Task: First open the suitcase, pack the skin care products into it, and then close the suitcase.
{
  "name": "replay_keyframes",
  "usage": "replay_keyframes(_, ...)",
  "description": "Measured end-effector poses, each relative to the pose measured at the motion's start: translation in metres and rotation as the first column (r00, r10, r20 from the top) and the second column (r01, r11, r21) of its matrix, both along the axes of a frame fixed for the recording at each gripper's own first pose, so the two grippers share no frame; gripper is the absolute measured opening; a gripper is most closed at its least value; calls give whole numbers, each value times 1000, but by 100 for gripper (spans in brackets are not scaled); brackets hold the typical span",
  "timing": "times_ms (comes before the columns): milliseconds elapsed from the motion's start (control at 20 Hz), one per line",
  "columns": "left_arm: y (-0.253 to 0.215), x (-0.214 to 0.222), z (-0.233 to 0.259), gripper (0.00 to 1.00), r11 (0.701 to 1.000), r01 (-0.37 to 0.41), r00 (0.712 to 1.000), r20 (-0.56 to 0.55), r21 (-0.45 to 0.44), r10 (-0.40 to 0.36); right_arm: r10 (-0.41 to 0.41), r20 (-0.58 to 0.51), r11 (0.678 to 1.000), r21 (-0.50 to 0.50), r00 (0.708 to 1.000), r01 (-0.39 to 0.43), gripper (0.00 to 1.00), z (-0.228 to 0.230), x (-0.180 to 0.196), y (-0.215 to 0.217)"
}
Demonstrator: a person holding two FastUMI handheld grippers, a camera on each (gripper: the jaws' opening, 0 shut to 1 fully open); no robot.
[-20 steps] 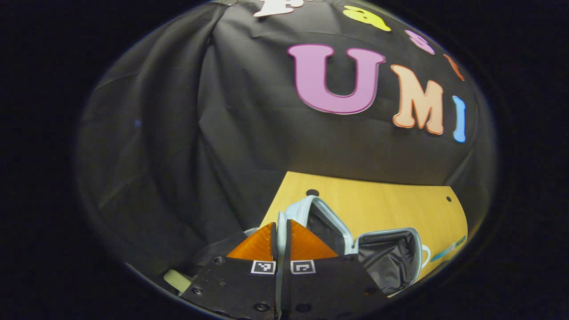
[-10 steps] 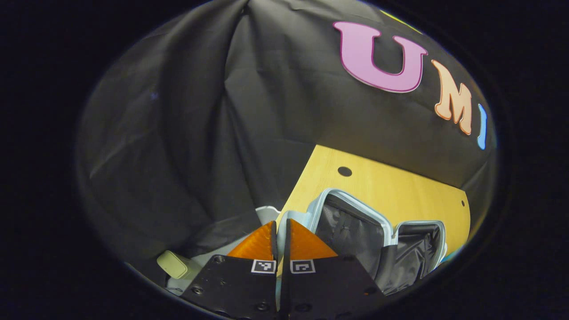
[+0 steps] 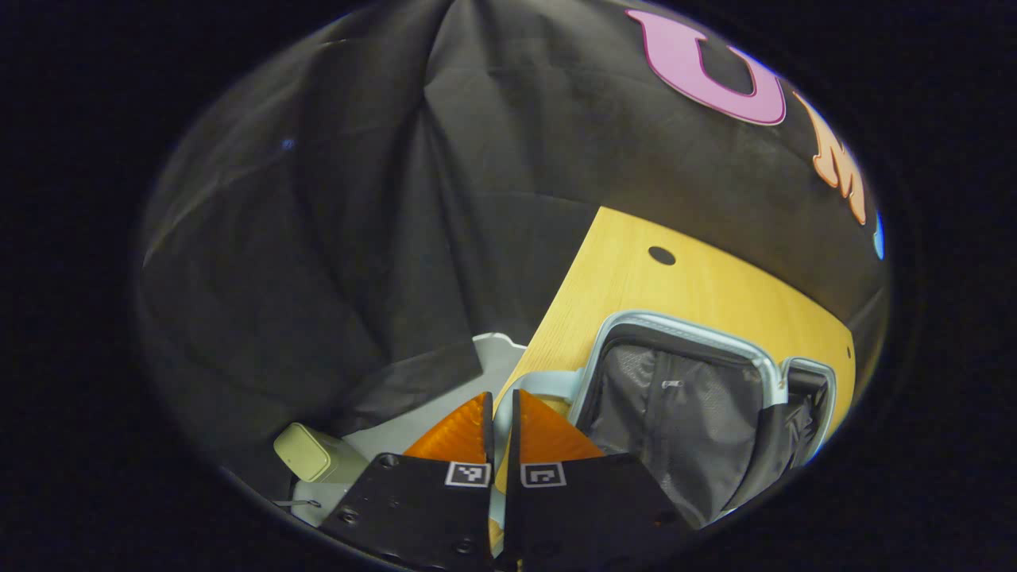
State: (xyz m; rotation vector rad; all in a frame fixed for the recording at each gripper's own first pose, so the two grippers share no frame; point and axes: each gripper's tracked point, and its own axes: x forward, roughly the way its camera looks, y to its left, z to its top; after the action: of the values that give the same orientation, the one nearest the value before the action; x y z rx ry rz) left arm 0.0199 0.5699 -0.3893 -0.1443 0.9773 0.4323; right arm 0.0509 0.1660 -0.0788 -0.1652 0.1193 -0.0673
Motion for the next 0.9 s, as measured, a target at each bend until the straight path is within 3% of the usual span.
replay_keyframes(100, 4, 2, -9, 13, 999, -47, 998, 33, 2, 47, -2, -3, 1000, -8, 1000, 2, 100, 1, -3, -2)
replay_keyframes(150, 5, -1, -2, 29, 998, -60, 997, 56, -7, 60, -1, -3, 1000, -10, 1000, 1, 99, 2, -5, -3)
replay_keyframes(300, 29, -1, 29, 100, 987, -112, 986, 139, 119, 95, 12, -6, 1000, -2, 1000, -12, 100, 2, -10, -7)
replay_keyframes(450, 27, -2, 86, 94, 957, -170, 959, 264, 234, 105, 29, 13, 999, 14, 999, -29, 99, 9, -15, -18)
replay_keyframes(600, -11, 5, 146, 94, 932, -161, 922, 386, 325, 25, 42, 21, 998, 36, 999, -42, 99, 13, -21, -35)
replay_keyframes(900, -125, 17, 242, 94, 948, -73, 830, 546, 310, -114, 76, 30, 993, 92, 997, -78, 99, 20, -33, -66)
